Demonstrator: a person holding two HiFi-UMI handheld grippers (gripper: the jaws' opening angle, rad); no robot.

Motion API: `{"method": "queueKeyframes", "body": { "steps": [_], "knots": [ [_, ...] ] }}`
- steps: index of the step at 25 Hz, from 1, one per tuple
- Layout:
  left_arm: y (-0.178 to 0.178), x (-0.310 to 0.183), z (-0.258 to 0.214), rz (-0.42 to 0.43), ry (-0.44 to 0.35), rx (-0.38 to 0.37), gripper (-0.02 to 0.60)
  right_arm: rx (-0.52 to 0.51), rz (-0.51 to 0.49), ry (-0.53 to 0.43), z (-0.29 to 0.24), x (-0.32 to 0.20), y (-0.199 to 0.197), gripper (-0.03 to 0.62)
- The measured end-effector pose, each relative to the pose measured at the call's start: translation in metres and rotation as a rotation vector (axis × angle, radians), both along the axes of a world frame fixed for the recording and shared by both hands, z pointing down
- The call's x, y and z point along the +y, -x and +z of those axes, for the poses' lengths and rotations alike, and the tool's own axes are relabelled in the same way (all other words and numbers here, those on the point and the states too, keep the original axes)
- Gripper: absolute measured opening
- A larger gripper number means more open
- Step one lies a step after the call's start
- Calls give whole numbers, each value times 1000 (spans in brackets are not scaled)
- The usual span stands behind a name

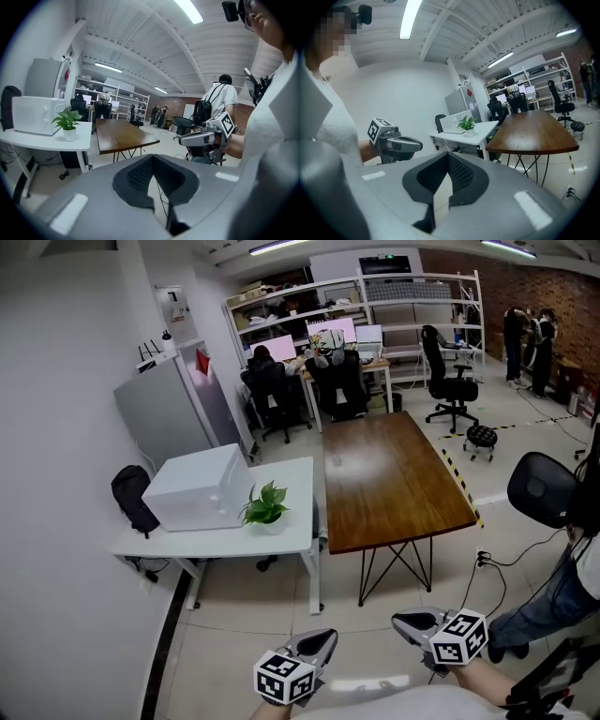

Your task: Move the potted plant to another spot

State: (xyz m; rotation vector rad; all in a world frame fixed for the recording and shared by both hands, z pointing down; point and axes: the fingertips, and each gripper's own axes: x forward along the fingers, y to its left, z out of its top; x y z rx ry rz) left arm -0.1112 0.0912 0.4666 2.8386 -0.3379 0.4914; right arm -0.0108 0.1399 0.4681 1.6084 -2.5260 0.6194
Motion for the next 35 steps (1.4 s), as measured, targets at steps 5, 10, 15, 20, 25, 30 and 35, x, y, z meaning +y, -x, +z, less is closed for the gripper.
{"method": "queueKeyframes", "body": {
  "steps": [5, 10, 15, 20, 25, 30, 35],
  "knots": [
    [30, 15, -13, 38, -27, -1, -3, 6, 24, -11, -13, 20, 49, 5],
    [65, 25, -24, 62, -53, 0, -3, 1, 47, -22, -21, 28, 92, 5],
    [83, 32, -31, 60, -46, 12, -3, 15, 58, -30, -30, 34, 111, 5],
    [86, 33, -42, 75, -72, 30, -3, 46, 59, -49, -41, 37, 116, 5],
    [88, 37, -49, 74, -73, 40, -3, 52, 64, -47, -49, 42, 112, 5],
    [92, 27, -45, 58, -68, 46, -3, 63, 43, -43, -46, 33, 118, 5],
    [99, 18, -42, 52, -62, 55, -3, 68, 40, -26, -40, 28, 124, 5]
  ]
}}
